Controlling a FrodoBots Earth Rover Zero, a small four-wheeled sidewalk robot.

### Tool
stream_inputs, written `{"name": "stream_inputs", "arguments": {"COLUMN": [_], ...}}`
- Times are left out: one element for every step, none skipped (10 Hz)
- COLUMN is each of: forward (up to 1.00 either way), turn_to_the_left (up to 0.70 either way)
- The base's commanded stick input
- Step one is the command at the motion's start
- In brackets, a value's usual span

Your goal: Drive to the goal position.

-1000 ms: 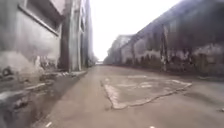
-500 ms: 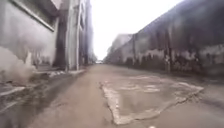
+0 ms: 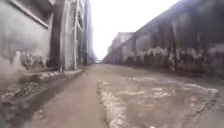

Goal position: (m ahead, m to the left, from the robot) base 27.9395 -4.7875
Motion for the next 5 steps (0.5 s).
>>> {"name": "stream_inputs", "arguments": {"forward": [0.7, 0.7, 0.7, 0.7, 0.7], "turn_to_the_left": [0.0, 0.0, 0.0, 0.0, 0.0]}}
